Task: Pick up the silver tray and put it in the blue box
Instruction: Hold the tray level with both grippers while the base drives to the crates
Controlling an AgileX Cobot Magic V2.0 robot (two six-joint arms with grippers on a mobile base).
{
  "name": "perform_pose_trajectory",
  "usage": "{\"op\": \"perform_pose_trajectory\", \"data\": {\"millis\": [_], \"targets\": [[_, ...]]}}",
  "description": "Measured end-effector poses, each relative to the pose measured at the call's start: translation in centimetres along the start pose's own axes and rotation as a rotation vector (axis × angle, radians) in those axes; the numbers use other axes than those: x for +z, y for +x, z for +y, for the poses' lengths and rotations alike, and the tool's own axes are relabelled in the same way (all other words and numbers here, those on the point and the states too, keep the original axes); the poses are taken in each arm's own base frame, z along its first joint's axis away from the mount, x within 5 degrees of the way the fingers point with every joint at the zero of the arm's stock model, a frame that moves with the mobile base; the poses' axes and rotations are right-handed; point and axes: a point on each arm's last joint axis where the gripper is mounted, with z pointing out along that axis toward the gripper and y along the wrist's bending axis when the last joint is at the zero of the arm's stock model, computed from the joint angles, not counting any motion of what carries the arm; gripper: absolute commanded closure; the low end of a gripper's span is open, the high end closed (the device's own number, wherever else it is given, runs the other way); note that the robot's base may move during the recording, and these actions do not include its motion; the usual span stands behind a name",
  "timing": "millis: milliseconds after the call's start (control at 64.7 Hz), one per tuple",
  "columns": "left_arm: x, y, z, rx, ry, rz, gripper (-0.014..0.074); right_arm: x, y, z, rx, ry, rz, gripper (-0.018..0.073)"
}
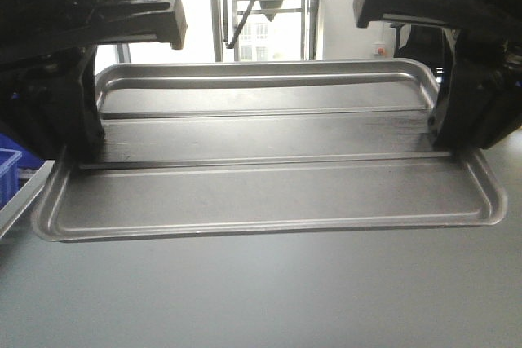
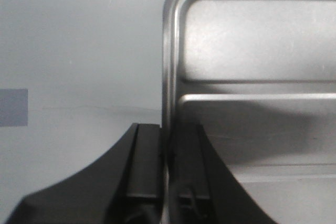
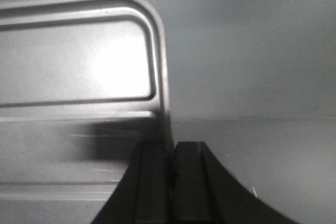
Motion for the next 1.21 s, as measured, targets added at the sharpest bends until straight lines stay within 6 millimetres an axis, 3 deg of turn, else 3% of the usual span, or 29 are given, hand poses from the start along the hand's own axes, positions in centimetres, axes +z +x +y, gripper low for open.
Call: {"op": "perform_pose_trajectory", "data": {"millis": [1205], "targets": [[-0.06,-0.07,-0.03,-0.001,-0.002,-0.001,0.0612,0.0,-0.01,0.04,0.001,-0.004,-0.001,0.05]]}}
